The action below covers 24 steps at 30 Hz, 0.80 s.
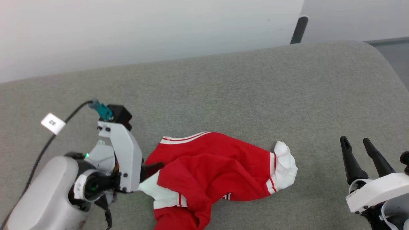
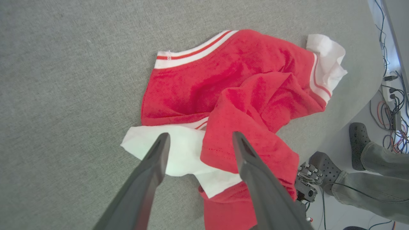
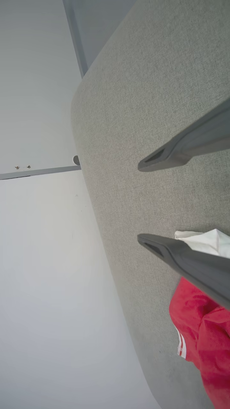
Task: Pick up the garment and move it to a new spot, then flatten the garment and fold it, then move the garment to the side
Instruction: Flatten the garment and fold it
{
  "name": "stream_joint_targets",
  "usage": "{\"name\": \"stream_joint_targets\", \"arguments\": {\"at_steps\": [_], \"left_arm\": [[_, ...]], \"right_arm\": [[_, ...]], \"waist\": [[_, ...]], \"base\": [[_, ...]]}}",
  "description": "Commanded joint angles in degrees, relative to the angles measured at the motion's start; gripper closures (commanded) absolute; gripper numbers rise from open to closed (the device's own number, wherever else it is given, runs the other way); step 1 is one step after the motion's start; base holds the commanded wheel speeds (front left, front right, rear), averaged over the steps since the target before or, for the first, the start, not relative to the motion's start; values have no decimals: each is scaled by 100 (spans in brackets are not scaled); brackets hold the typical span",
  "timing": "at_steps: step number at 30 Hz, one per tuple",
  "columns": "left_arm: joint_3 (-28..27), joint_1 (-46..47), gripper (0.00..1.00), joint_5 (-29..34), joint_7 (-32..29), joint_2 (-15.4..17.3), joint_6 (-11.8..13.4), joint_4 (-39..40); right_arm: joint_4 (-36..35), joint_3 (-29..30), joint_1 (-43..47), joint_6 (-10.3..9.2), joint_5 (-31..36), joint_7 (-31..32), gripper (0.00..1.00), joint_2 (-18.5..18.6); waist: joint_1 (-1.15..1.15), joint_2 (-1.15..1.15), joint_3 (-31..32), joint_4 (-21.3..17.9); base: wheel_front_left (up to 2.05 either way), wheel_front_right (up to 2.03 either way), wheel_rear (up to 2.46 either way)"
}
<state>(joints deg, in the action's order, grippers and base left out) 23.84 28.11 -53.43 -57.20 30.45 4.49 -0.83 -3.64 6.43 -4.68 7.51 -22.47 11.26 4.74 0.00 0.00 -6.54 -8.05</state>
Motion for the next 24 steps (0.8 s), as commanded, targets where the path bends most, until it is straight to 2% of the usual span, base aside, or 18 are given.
{"name": "stream_joint_targets", "arguments": {"at_steps": [1, 4, 11, 15, 19, 20, 23, 24], "left_arm": [[35, -74, 0, 22, 16, 9, -23, -102], [138, -144, 0, 159, -1, 94, -55, -380], [266, -162, 0, 372, -7, 192, 43, -836], [278, -116, 0, 452, 64, 188, 106, -1068], [300, -66, 0, 404, 105, 102, 54, -1250], [306, -52, 4, 368, 91, 68, 8, -1275], [336, -9, 95, 346, 48, 60, -50, -1334], [346, 6, 100, 341, 27, 60, -45, -1340]], "right_arm": [[-9, 2, 41, -3, -10, -20, 0, 0], [-7, 24, 57, -3, -30, -13, 0, -11], [-5, 35, 38, -3, -54, 3, 0, -45], [7, 37, 1, -3, -65, 18, 0, -60], [10, 32, -24, -3, -51, 21, 0, -71], [10, 32, -26, -3, -41, 24, 0, -72], [13, 32, -29, -3, -27, 32, 0, -75], [15, 32, -28, -3, -23, 36, 0, -76]], "waist": [[0, 0, -67, -78], [0, 0, -141, -149], [0, 0, -263, -234], [0, 0, -310, -241], [0, 0, -328, -224], [0, 0, -328, -217], [0, 0, -317, -194], [0, 0, -311, -185]], "base": [[0, 0, 0], [0, 0, 0], [0, 0, 0], [0, 0, 0], [0, 0, 0], [0, 0, 0], [0, 0, 0], [0, 0, 0]]}}
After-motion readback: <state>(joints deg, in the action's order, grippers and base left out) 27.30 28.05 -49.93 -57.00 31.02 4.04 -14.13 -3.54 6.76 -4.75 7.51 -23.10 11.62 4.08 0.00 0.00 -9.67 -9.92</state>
